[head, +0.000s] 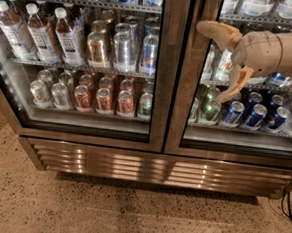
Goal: Open left fridge door
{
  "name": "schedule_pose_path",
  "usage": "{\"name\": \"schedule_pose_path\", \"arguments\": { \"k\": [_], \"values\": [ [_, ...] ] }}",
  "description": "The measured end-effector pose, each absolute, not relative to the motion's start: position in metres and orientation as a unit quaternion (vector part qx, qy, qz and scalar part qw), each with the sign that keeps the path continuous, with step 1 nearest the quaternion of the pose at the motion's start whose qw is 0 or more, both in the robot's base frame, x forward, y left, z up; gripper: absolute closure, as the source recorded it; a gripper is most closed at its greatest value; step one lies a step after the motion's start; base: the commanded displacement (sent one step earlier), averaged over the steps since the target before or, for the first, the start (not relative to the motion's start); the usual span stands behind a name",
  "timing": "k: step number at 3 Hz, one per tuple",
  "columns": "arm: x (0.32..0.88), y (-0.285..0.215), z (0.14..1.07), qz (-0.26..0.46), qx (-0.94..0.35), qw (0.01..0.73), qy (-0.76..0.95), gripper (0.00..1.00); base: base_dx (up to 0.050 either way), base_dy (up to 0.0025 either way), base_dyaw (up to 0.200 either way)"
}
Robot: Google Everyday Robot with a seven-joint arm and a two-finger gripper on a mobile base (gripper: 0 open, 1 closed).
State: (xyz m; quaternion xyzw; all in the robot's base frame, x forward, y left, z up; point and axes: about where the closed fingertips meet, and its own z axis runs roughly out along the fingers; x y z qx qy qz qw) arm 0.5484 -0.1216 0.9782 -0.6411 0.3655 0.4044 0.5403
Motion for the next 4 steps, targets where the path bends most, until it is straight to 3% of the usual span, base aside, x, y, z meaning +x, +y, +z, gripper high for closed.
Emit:
{"name": "schedule_pose_path", "arguments": {
  "k": [2,4],
  "values": [
    [0.553,-0.117,0.983,0.420,-0.625,0.552,0.357,0.00,0.000,0.00000,0.000],
    [0.557,-0.112,0.994,0.336,-0.663,0.523,0.417,0.00,0.000,0.00000,0.000]
  ]
}}
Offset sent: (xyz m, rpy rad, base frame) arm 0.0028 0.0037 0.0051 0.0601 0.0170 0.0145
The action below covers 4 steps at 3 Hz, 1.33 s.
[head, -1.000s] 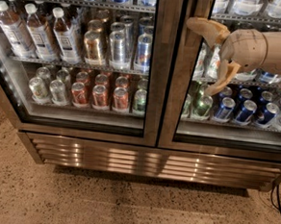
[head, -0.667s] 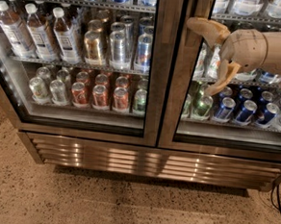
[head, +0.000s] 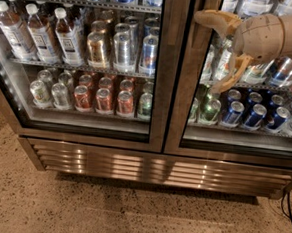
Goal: Open left fridge door
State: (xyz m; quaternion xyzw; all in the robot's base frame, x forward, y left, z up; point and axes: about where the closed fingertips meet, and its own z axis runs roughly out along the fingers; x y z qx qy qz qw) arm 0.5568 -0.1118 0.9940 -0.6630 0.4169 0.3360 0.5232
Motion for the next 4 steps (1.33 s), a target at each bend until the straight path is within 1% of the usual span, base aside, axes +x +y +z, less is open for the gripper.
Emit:
{"name": "schedule_pose_path", "arguments": {
  "k": [4],
  "values": [
    [0.557,-0.119,1.028,0.318,-0.657,0.550,0.406,0.00,0.000,0.00000,0.000]
  ]
}}
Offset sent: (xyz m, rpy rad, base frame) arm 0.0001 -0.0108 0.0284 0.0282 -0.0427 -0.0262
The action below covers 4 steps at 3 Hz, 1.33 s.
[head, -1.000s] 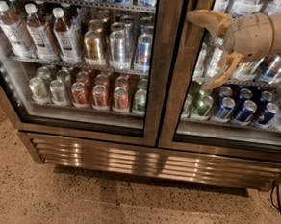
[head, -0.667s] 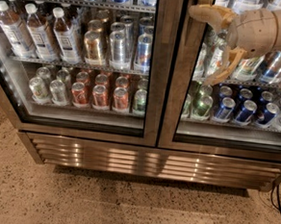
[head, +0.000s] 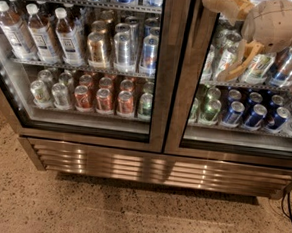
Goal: Open left fridge door
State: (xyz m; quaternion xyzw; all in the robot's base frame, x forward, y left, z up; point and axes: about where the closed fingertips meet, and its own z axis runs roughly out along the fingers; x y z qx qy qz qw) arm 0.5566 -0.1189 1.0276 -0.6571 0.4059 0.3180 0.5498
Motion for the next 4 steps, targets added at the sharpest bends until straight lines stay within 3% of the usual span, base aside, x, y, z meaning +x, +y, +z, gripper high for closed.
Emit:
{"name": "schedule_pose_path", "arguments": {
  "k": [4],
  "values": [
    [0.5648,-0.1227,1.0206,0.384,-0.614,0.493,0.483,0.00,0.000,0.00000,0.000]
  ]
}}
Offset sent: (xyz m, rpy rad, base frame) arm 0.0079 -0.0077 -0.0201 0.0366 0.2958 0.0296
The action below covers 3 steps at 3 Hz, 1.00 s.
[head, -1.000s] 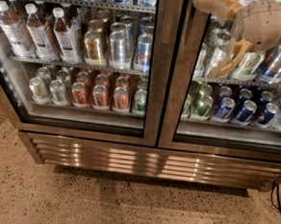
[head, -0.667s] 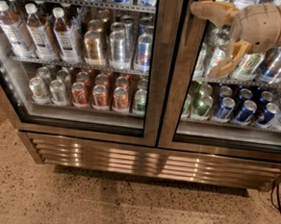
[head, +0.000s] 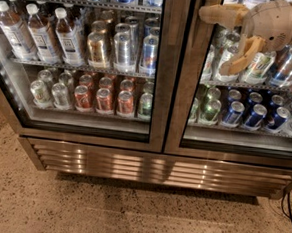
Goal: Open left fridge door
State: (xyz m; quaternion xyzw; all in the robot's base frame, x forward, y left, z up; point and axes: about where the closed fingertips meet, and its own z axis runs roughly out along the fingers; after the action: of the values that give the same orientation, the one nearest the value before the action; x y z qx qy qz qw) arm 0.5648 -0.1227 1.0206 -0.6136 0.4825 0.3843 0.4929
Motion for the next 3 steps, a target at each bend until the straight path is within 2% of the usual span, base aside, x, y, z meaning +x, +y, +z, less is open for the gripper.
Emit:
{"name": "schedule_pose_path", "arguments": {
  "k": [1,2,3],
  "values": [
    [0.564,-0.120,1.021,0.385,-0.615,0.491,0.482,0.00,0.000,0.00000,0.000],
    [0.567,-0.091,1.022,0.384,-0.631,0.470,0.482,0.00,0.000,0.00000,0.000],
    [0.567,-0.091,1.022,0.384,-0.631,0.470,0.482,0.00,0.000,0.00000,0.198]
  ]
}}
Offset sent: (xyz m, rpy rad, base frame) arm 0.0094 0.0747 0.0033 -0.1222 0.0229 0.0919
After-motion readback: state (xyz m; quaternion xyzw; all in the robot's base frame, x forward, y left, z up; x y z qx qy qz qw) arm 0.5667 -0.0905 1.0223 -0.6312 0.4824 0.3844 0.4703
